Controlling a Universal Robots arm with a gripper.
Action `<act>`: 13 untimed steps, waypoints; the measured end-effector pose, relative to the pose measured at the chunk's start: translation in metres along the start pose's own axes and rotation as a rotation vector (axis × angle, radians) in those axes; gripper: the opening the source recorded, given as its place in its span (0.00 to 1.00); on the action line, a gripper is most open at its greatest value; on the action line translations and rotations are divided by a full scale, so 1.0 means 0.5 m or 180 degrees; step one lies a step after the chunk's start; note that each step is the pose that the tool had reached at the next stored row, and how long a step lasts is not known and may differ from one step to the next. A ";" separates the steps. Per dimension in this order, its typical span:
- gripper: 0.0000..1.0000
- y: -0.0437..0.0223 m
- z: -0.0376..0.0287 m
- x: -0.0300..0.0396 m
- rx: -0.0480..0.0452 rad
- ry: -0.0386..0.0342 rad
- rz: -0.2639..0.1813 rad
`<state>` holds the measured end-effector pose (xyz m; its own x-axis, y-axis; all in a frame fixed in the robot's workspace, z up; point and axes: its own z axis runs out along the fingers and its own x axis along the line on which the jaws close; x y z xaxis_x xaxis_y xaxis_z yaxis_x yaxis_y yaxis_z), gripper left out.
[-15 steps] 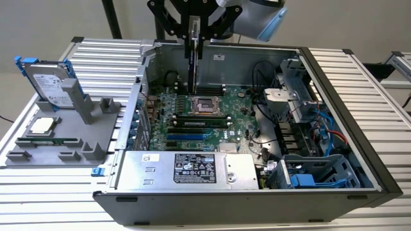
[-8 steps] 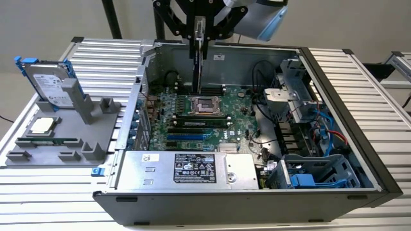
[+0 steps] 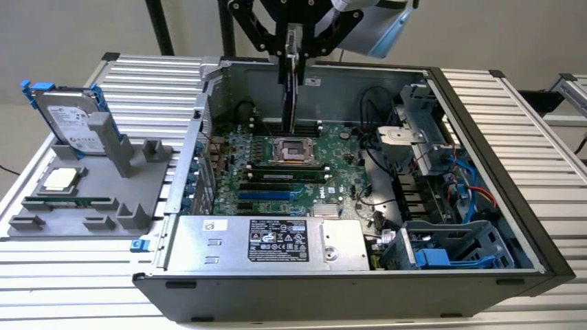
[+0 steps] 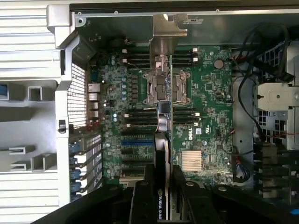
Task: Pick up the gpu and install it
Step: 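Insert the gpu into the slot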
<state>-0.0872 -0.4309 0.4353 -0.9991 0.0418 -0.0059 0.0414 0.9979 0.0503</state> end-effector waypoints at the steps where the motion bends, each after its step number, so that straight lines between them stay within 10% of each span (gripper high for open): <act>1: 0.00 0.000 0.000 -0.002 0.0000 0.0000 0.0000; 13: 0.00 0.000 0.000 -0.004 0.0000 0.0000 0.0000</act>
<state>-0.0852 -0.4309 0.4353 -0.9991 0.0417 -0.0059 0.0414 0.9979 0.0503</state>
